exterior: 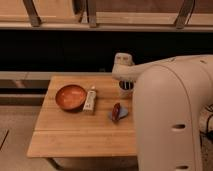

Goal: Place the eraser in the ceramic cup

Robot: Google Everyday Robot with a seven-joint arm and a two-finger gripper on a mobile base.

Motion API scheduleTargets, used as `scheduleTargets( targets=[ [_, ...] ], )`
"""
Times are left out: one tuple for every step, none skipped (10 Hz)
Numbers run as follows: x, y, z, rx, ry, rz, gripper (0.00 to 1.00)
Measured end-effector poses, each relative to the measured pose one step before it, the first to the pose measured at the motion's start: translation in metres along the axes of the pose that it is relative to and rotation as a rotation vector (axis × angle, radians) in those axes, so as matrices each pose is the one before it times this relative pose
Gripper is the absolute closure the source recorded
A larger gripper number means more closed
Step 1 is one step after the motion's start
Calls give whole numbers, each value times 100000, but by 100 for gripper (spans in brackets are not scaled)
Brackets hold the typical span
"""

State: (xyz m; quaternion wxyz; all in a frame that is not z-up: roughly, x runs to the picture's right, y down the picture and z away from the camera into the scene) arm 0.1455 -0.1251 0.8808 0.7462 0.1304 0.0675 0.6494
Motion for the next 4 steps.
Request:
scheduleTargets(
  targets=[
    [-473,336,-41,-459,-615,-205,100],
    [-316,285,-10,-583,-477,-169,100],
    [-75,335,34,-880,-233,-198,100],
    [46,398,58,-1178,-126,-428,100]
  ],
)
